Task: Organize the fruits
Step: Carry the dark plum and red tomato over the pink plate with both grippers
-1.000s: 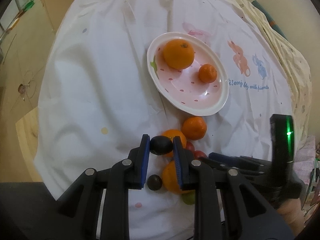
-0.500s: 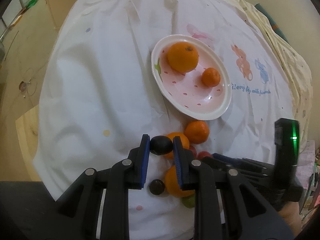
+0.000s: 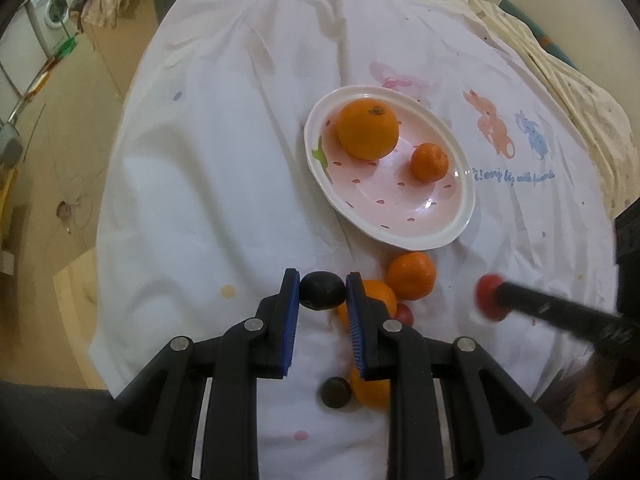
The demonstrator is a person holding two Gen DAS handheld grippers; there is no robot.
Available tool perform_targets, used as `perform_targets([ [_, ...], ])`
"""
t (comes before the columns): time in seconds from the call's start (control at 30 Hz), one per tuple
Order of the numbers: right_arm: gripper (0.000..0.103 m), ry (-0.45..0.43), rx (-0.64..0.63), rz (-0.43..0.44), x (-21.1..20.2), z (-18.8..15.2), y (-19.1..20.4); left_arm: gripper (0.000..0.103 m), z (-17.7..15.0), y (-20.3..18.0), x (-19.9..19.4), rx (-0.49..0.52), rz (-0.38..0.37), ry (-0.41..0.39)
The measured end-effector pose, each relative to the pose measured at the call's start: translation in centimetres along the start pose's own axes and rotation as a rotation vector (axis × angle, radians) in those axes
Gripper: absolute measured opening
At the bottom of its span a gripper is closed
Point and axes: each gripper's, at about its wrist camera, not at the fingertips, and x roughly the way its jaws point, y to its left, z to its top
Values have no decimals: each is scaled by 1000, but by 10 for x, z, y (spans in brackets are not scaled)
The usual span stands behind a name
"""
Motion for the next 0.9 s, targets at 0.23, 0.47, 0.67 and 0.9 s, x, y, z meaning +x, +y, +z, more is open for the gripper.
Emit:
perform_targets([
  [0.23, 30, -104, 23, 76, -18, 6, 9, 19, 1, -1, 1, 28, 29, -10],
  [0.47, 30, -223, 19, 116, -45, 37, 11, 19, 29, -10, -14, 57, 20, -49],
  [0.67, 30, -243, 27, 106, -40, 71, 8, 19, 68, -18, -17, 102, 32, -83],
  [0.9, 30, -208, 38, 53, -17, 104, -4, 19, 102, -21, 5, 104, 25, -66],
])
